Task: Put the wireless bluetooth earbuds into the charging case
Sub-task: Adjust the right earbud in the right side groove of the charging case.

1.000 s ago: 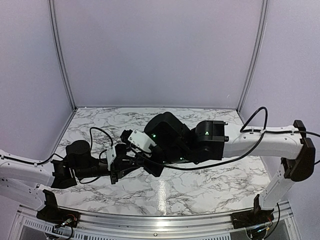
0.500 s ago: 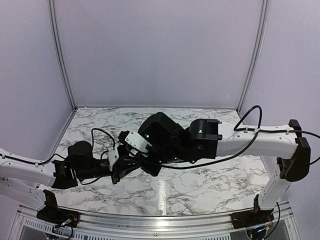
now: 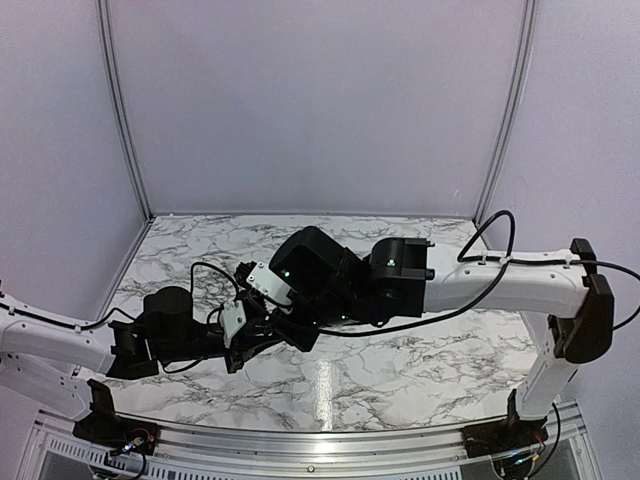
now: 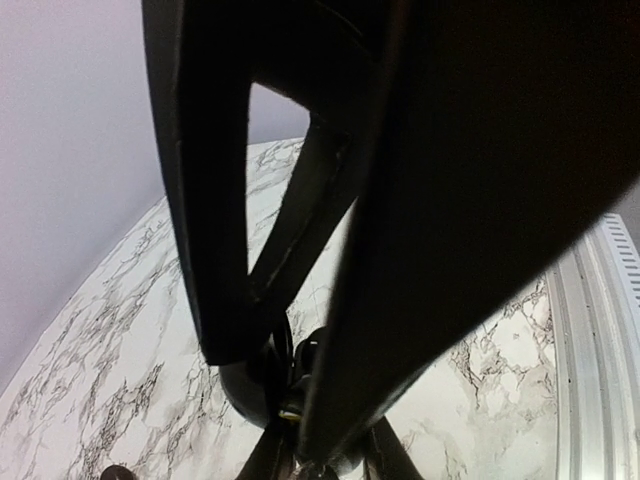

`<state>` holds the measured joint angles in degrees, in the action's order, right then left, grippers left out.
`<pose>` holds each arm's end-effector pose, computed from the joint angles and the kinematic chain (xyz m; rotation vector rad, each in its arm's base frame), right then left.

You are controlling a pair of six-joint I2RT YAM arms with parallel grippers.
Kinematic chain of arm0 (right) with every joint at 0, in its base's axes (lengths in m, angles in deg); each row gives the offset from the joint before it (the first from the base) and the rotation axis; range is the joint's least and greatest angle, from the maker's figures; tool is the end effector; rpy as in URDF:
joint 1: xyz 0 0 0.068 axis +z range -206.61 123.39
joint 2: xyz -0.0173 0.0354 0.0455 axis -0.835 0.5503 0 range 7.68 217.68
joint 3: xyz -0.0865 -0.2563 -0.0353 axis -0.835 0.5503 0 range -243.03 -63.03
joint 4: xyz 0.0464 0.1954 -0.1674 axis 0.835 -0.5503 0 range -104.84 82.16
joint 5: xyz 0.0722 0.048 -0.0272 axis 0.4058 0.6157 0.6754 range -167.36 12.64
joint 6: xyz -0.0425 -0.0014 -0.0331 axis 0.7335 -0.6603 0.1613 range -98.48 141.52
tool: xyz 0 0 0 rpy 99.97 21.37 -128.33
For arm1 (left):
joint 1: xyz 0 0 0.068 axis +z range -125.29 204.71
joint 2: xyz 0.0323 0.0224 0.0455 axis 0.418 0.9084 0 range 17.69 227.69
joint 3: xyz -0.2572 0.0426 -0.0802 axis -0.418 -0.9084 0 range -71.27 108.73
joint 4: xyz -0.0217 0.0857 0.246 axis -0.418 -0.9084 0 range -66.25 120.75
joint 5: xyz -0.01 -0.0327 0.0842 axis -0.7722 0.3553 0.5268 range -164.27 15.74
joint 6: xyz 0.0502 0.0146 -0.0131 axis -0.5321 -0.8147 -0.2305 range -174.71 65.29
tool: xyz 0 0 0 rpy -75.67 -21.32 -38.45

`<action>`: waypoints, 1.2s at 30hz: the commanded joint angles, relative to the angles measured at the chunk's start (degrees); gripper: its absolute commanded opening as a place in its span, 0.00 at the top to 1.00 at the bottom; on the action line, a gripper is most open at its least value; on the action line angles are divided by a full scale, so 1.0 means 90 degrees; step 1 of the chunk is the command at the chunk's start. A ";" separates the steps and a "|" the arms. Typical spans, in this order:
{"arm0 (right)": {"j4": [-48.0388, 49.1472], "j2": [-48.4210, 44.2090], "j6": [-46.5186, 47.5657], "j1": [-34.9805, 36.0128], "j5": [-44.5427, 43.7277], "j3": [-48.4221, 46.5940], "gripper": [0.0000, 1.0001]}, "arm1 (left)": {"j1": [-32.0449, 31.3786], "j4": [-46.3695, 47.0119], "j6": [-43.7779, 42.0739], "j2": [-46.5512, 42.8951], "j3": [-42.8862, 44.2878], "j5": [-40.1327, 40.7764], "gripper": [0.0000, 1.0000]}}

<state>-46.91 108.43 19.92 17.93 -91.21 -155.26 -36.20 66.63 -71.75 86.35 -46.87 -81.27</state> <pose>0.1131 0.3771 0.3158 -1.3330 1.9931 0.3441 0.1174 -0.2201 0.2154 1.1794 1.3098 -0.6678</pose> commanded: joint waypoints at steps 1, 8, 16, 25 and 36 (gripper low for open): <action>0.0428 -0.0023 -0.0202 -0.0069 -0.0176 -0.0012 0.68 | -0.0086 0.0123 -0.0056 -0.0042 0.0233 -0.0199 1.00; 0.0454 -0.0180 -0.0294 -0.0109 -0.0108 0.0215 0.72 | -0.0060 0.0185 0.0068 -0.0300 0.0143 -0.0157 1.00; 0.0453 -0.0420 -0.0353 -0.0109 -0.0034 0.0433 0.78 | 0.0006 0.0213 0.0144 -0.0369 0.0112 -0.0031 1.00; 0.0730 -0.0692 -0.0329 -0.0111 0.0413 0.0816 0.87 | 0.0097 0.0250 0.0252 -0.0412 0.0094 0.0013 1.00; 0.0666 -0.0776 -0.0322 -0.0119 0.0305 0.0844 0.85 | 0.0153 0.0386 0.0313 -0.0472 0.0031 -0.0191 1.00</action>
<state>-40.61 103.03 17.14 17.34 -88.17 -147.28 -35.21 66.78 -69.87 83.56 -46.87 -81.77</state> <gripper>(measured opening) 0.146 0.222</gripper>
